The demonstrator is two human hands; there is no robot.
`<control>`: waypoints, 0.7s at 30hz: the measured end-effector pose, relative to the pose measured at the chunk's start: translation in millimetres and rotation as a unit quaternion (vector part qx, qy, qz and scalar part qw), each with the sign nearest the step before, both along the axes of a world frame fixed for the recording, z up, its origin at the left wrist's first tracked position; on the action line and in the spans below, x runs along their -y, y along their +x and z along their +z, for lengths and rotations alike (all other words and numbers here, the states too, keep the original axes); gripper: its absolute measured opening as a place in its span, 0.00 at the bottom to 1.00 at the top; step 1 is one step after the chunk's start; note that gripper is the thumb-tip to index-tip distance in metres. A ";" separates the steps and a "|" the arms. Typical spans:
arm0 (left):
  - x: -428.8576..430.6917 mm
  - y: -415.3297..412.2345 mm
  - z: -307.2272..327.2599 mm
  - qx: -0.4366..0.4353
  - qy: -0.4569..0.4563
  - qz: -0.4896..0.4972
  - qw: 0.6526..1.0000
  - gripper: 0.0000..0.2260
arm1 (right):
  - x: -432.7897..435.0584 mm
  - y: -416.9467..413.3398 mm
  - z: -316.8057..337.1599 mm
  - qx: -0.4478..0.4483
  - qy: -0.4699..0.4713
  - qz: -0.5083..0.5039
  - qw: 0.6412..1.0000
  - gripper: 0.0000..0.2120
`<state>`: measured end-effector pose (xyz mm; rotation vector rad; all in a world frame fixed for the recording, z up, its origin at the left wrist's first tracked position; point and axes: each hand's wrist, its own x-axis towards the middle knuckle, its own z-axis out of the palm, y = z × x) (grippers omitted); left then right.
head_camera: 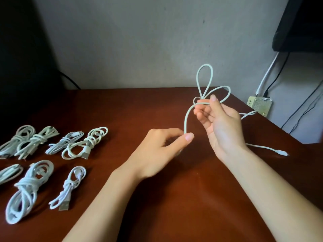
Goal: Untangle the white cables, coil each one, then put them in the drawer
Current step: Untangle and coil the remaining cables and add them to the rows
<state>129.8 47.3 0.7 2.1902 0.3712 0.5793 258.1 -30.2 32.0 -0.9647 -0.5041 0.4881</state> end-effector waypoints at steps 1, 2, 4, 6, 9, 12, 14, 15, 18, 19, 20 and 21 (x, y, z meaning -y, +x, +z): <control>1.8 0.2 1.0 -0.001 0.009 0.002 1.000 0.16 | 0.0 0.6 -0.3 0.003 0.001 -0.002 1.000 0.14; 1.7 0.7 0.7 0.000 0.036 0.014 0.999 0.11 | -0.1 1.0 -0.4 0.006 0.001 -0.003 1.000 0.14; -2.4 1.7 -0.3 0.014 0.099 0.049 0.994 0.04 | 0.3 0.9 -0.3 0.016 -0.003 0.000 1.000 0.13; -8.1 1.7 -3.0 0.054 0.098 0.082 0.990 0.06 | 1.0 0.9 -0.7 0.050 -0.035 0.009 0.998 0.12; -15.1 1.2 -1.8 0.148 0.017 0.142 0.979 0.09 | 2.0 3.8 -3.5 0.157 -0.143 -0.013 0.977 0.15; -23.5 -0.1 -1.7 0.212 -0.058 0.189 0.957 0.11 | 2.3 12.5 -2.1 0.228 -0.164 -0.098 0.955 0.18; -30.1 -1.8 -4.7 0.222 -0.073 0.214 0.948 0.13 | 5.5 24.6 0.9 0.272 -0.151 -0.187 0.932 0.18; -32.7 -2.4 -6.7 0.220 -0.076 0.223 0.946 0.13 | 8.2 32.0 2.0 0.307 -0.155 -0.234 0.909 0.17; -36.6 -2.4 -10.8 0.196 -0.081 0.251 0.945 0.15 | 17.0 49.8 2.6 0.401 -0.210 -0.311 0.836 0.14; -38.2 -2.5 -11.6 0.181 -0.069 0.263 0.945 0.15 | 17.8 52.3 0.8 0.424 -0.238 -0.306 0.818 0.13; -38.6 -2.8 -11.4 0.165 -0.050 0.275 0.946 0.15 | 16.8 52.6 -1.8 0.453 -0.267 -0.293 0.799 0.11; -38.9 -3.3 -11.1 0.156 -0.035 0.283 0.946 0.15 | 14.3 50.9 -4.9 0.485 -0.289 -0.275 0.778 0.08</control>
